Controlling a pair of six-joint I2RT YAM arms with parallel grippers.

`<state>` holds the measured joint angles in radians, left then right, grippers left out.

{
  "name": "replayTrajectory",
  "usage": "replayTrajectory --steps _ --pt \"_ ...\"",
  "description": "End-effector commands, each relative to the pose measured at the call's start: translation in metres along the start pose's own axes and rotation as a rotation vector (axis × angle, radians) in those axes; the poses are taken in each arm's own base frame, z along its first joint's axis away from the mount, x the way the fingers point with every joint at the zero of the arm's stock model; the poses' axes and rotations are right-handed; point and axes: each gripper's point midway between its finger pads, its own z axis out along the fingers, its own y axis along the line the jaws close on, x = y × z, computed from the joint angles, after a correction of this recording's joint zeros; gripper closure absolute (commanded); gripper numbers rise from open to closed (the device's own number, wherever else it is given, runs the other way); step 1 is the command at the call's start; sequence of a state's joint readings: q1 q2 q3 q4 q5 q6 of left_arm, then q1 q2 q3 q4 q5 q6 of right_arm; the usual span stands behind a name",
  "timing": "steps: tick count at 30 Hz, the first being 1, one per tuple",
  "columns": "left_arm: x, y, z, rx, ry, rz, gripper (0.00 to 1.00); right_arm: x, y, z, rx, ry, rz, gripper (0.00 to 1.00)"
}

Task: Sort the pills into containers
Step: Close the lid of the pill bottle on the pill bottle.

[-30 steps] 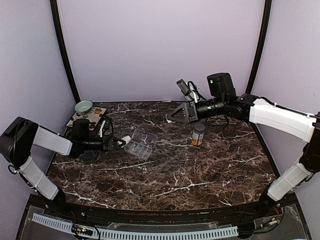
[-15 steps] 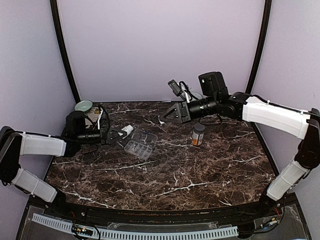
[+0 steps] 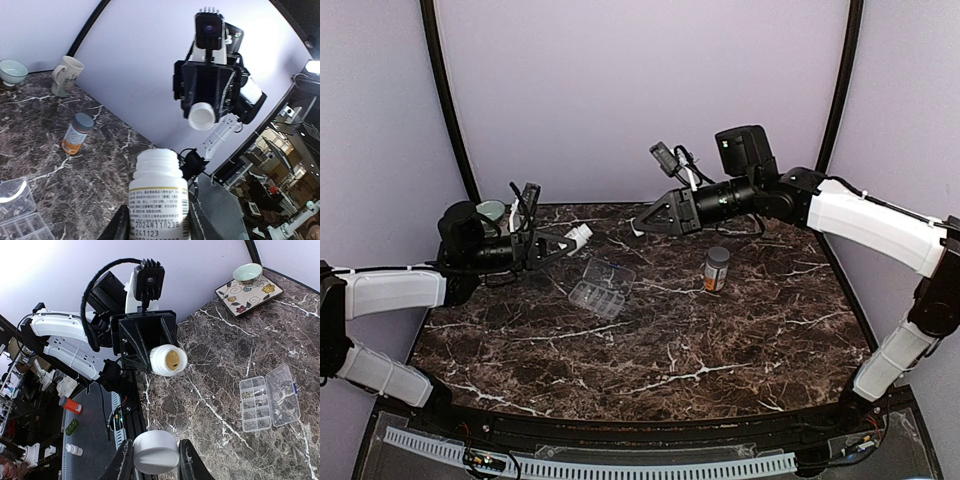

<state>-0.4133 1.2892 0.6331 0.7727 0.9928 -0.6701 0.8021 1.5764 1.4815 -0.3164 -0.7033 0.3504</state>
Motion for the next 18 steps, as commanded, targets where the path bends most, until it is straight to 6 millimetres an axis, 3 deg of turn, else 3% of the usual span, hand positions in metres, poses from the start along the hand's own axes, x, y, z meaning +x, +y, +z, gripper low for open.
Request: replayTrajectory --steps 1,6,18 --pt "-0.016 -0.048 0.003 0.203 0.025 0.031 1.0 -0.003 0.014 -0.001 -0.016 0.011 -0.042 0.96" --pt "-0.019 -0.068 0.003 0.286 0.038 0.014 1.0 -0.003 0.027 -0.001 -0.012 0.019 -0.058 0.96" --pt "-0.011 -0.095 0.009 0.381 0.081 -0.005 1.0 -0.003 0.049 0.003 -0.018 0.023 -0.084 0.95"
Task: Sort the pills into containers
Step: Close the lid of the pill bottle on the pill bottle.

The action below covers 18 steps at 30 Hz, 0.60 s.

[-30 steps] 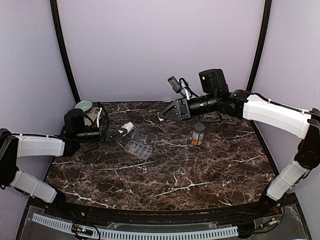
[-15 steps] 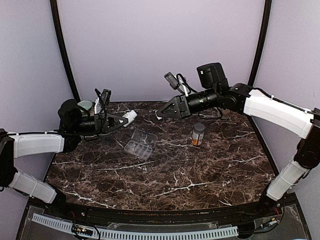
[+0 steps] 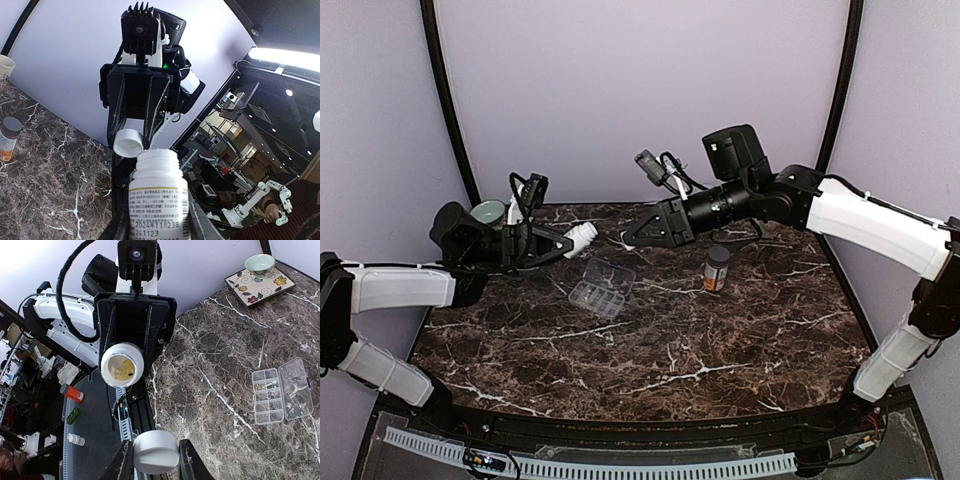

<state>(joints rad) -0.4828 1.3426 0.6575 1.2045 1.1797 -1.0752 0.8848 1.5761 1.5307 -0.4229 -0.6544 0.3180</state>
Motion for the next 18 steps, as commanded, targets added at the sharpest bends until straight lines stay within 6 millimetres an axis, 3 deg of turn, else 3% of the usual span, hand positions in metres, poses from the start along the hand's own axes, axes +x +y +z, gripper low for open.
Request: replayTrajectory --steps 1,18 --pt "-0.002 -0.019 0.008 0.067 0.031 0.041 1.0 -0.019 0.023 -0.01 -0.014 -0.051 -0.061 0.95" --pt "0.006 -0.01 0.023 0.084 0.1 -0.016 1.0 -0.022 0.04 -0.003 -0.069 -0.059 -0.076 0.95"
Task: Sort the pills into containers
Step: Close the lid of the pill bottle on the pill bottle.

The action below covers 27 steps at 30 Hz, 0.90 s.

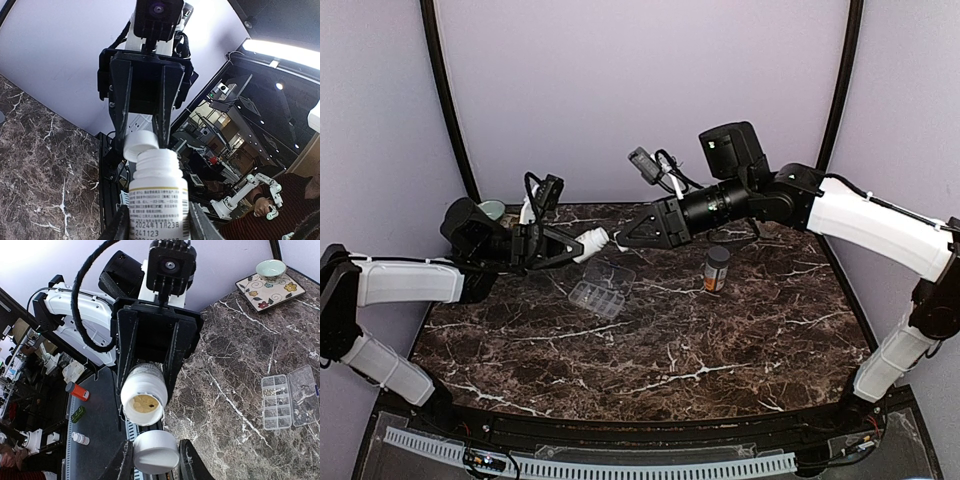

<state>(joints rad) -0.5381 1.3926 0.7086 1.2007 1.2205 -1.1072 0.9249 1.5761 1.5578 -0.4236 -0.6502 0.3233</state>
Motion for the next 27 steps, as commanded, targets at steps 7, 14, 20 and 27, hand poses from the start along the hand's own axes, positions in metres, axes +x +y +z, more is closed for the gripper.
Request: replayTrajectory --steps 7,14,20,27 --pt "-0.002 0.001 0.011 0.032 0.05 0.018 1.0 -0.021 0.02 -0.007 -0.044 -0.057 -0.054 0.96" --pt "-0.003 0.003 0.017 0.044 0.069 0.009 1.0 -0.018 0.018 -0.003 -0.046 -0.047 -0.054 0.95" --pt "-0.003 0.005 0.019 0.051 0.083 0.0 1.0 -0.02 0.019 -0.003 -0.05 -0.047 -0.06 0.95" --pt "-0.007 0.004 0.021 0.057 0.084 0.007 1.0 -0.019 0.019 -0.003 -0.047 -0.038 -0.065 0.95"
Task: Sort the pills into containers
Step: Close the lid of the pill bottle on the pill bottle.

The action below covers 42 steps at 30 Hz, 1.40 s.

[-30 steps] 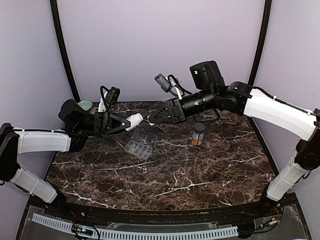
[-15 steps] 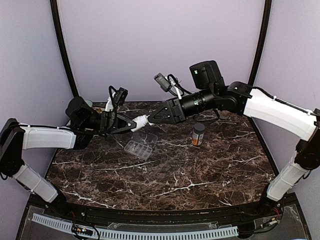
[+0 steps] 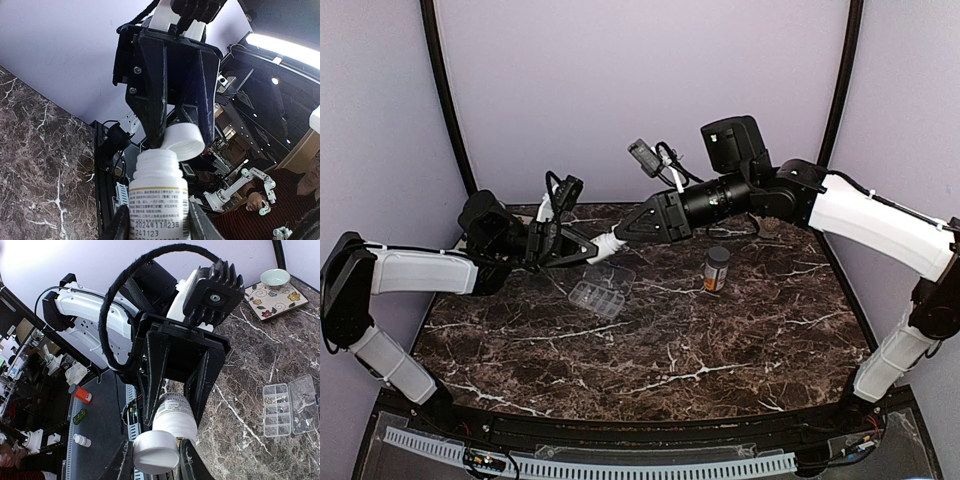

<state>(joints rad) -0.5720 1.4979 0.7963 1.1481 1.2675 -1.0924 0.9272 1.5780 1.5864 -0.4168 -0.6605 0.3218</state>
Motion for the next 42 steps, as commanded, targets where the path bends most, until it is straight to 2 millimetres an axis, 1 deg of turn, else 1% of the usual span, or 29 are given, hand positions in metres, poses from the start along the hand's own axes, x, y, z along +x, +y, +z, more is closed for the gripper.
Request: replayTrajectory --steps 1,6,22,42 --pt "-0.01 -0.015 0.004 0.029 0.011 0.065 1.0 -0.008 0.009 0.0 -0.025 -0.014 -0.042 0.96" --pt "-0.012 -0.018 0.005 0.035 0.017 0.066 1.0 -0.002 0.004 0.001 -0.004 -0.003 -0.037 0.95" --pt "-0.009 -0.026 0.006 0.034 0.026 0.066 1.0 -0.001 -0.005 -0.002 0.054 -0.006 -0.045 0.96" --pt "-0.01 -0.029 0.008 0.034 0.028 0.076 1.0 0.004 -0.004 0.0 0.037 0.009 -0.033 0.96"
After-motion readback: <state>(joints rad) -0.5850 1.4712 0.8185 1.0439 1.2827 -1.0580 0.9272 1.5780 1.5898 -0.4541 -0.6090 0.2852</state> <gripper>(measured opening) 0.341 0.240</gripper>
